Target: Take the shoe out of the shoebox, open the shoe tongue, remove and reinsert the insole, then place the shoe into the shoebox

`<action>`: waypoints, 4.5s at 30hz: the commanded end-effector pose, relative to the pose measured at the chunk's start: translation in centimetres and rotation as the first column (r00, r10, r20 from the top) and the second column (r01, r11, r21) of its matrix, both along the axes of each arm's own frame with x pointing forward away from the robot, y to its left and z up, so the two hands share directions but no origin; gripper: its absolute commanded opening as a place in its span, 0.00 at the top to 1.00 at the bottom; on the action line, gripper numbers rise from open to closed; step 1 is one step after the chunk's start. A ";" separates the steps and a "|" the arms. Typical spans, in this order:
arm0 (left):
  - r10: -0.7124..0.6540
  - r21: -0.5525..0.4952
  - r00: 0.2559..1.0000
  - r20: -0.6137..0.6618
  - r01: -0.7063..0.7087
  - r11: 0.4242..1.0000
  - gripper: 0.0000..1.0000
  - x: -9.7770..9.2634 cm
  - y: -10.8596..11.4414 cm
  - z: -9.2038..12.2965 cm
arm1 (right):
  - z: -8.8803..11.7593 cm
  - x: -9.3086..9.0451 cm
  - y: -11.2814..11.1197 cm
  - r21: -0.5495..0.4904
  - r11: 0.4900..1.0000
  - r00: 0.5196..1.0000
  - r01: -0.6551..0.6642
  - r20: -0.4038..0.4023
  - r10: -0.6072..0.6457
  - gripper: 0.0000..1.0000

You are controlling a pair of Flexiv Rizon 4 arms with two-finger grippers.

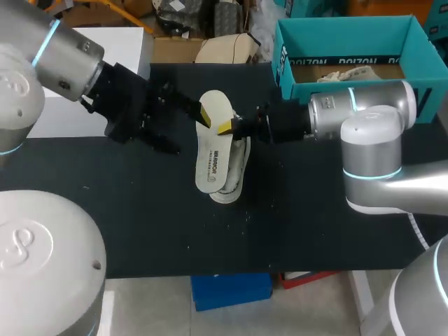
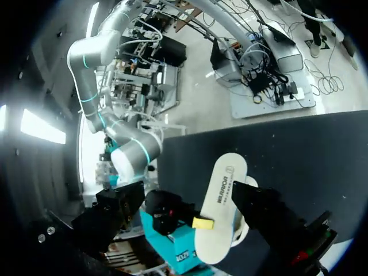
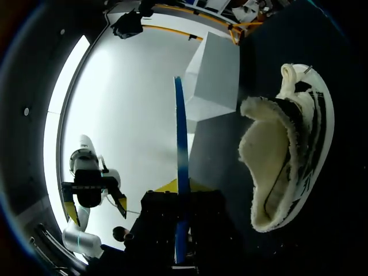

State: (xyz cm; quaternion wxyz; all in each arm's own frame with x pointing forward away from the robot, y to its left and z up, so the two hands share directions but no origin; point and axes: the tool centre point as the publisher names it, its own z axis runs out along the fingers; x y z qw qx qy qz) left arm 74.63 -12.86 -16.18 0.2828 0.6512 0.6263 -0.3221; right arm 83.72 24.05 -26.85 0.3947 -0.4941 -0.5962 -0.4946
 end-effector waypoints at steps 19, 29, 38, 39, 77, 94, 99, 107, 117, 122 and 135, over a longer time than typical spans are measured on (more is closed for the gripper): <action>0.010 0.722 0.993 0.115 -0.090 0.686 0.00 -0.9 -1.2 0.7 | 0.0 -0.1 0.1 0.000 1.000 1.000 0.003 0.001 -0.003 1.00; -0.017 0.686 0.986 0.164 -0.102 0.720 0.00 -1.6 -1.6 -0.1 | 0.0 -0.1 0.1 0.000 1.000 1.000 0.003 0.001 -0.003 1.00; -0.005 0.634 0.976 0.218 -0.138 0.761 0.00 -1.4 -1.8 -0.9 | 0.0 -0.1 0.1 0.000 1.000 1.000 0.003 0.001 -0.003 1.00; -0.007 0.636 0.975 0.222 -0.139 0.759 0.00 -1.3 -2.0 -1.0 | 0.0 -0.1 0.1 0.000 1.000 1.000 0.003 0.001 -0.003 1.00; -0.076 0.688 0.972 0.223 -0.102 0.719 0.00 13.6 -1.7 0.0 | 0.0 -0.1 0.1 0.000 1.000 1.000 0.003 0.001 -0.003 1.00; -0.055 0.697 0.967 0.250 -0.140 0.704 0.00 19.5 -1.5 0.6 | 0.0 -0.1 0.1 0.000 1.000 1.000 0.003 0.001 -0.003 1.00; -0.050 0.691 0.965 0.259 -0.149 0.707 0.00 20.2 -1.8 0.6 | 0.0 -0.1 0.1 0.000 1.000 1.000 0.003 0.001 -0.003 1.00; -0.063 0.688 0.967 0.246 -0.128 0.715 0.00 17.9 -3.0 0.2 | 0.0 -0.1 0.1 0.000 1.000 1.000 0.003 0.001 -0.003 1.00; -0.042 0.674 0.976 0.212 -0.115 0.730 0.00 12.5 -2.6 -0.2 | 0.0 -0.1 0.1 0.000 1.000 1.000 0.003 0.001 -0.003 1.00; -0.030 0.674 0.979 0.200 -0.116 0.729 0.00 9.8 -2.5 -0.5 | 0.0 -0.1 0.1 0.000 1.000 1.000 0.003 0.001 -0.003 1.00; -0.001 0.665 0.981 0.193 -0.130 0.735 0.00 3.2 -2.3 -1.1 | 0.0 -0.1 0.1 0.000 1.000 1.000 0.003 0.001 -0.003 1.00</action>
